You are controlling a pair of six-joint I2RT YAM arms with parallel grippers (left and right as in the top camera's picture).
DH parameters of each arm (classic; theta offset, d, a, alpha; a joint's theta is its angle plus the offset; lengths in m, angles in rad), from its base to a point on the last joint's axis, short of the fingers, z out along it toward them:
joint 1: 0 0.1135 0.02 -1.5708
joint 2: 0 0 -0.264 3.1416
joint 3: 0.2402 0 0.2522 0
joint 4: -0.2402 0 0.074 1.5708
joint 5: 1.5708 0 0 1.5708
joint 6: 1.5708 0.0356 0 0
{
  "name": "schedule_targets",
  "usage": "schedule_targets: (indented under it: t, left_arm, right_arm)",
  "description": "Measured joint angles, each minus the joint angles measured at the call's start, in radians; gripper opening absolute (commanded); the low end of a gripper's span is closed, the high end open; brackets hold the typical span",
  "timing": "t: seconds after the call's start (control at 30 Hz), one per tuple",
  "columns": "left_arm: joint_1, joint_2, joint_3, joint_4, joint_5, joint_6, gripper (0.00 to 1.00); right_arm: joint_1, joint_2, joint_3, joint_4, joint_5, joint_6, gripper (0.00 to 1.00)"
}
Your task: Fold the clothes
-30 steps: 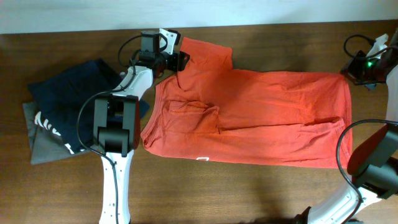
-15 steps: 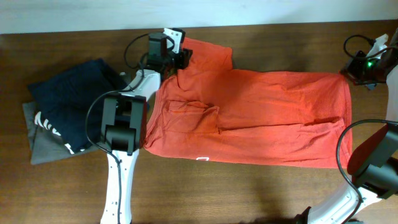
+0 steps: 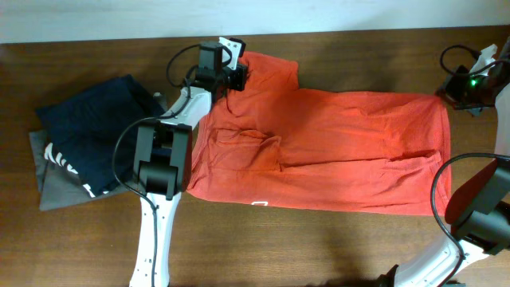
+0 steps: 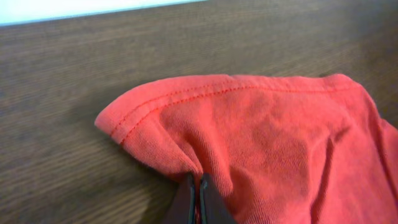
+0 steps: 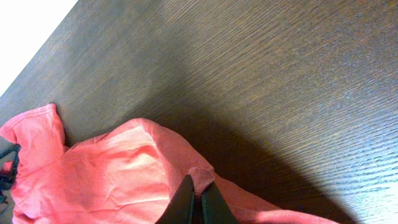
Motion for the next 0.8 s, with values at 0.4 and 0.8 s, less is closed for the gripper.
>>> schedule_targets:
  t: [0.4, 0.8]
  left_arm:
    - [0.025, -0.071, 0.159, -0.353, 0.041, 0.013, 0.00]
    - [0.024, -0.236, 0.177, -0.723, 0.048, 0.097, 0.00]
  right_arm:
    - [0.000, 0.000, 0.000, -0.003, 0.000, -0.024, 0.05]
    - [0.000, -0.071, 0.000, -0.049, 0.000, -0.101, 0.08]
